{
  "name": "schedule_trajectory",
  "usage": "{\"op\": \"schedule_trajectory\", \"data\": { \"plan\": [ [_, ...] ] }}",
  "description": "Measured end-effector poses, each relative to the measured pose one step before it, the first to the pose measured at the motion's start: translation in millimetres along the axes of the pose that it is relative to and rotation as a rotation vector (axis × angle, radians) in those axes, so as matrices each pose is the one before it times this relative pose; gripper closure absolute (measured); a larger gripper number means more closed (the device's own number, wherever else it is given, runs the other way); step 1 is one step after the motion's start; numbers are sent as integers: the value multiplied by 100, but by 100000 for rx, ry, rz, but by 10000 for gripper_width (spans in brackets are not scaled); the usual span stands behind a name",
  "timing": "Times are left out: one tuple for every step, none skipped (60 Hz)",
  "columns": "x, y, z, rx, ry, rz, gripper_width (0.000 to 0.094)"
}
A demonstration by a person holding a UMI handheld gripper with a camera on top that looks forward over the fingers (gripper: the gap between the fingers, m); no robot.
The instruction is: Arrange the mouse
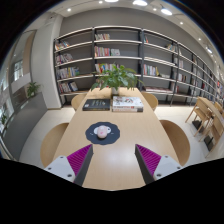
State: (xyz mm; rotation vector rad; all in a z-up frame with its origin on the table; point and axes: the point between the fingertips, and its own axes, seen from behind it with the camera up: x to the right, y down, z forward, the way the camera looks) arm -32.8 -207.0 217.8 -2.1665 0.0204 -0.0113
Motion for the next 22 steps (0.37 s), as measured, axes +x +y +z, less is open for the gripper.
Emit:
{"op": "schedule_trajectory", "data": {
  "plan": [
    [42, 65, -242, 156, 8, 3, 89],
    [-6, 43, -208, 161, -12, 133, 87],
    [14, 140, -298, 176, 8, 100, 89],
    [22, 40, -204, 173, -46, 63, 87],
    [10, 56, -198, 99, -67, -13, 86],
    [-3, 61, -174, 41, -91, -36, 87],
    [-6, 53, -140, 41, -45, -58, 88],
    [-5, 26, -154, 120, -47, -38, 84],
    [-16, 11, -149, 210, -39, -32, 86],
    [-28, -4, -124, 175, 8, -88, 87],
    [16, 24, -85, 108, 57, -106, 87],
    [38, 48, -82, 35, 111, -86, 88],
    [39, 73, -87, 25, 94, -91, 86],
    [11, 42, -81, 54, 23, -125, 86],
    [51, 143, -98, 239, -55, -135, 87],
    [-13, 55, -77, 122, -43, -141, 88],
    [-4, 23, -28, 54, -77, -87, 88],
    [-33, 38, -11, 22, -97, -8, 87],
    [-53, 48, -83, 1, -187, 49, 89],
    [-56, 39, -72, -5, -213, 111, 86],
    [-82, 16, -80, -21, -213, 143, 85],
    [-58, 7, -39, -11, -175, 100, 85]
  ]
}}
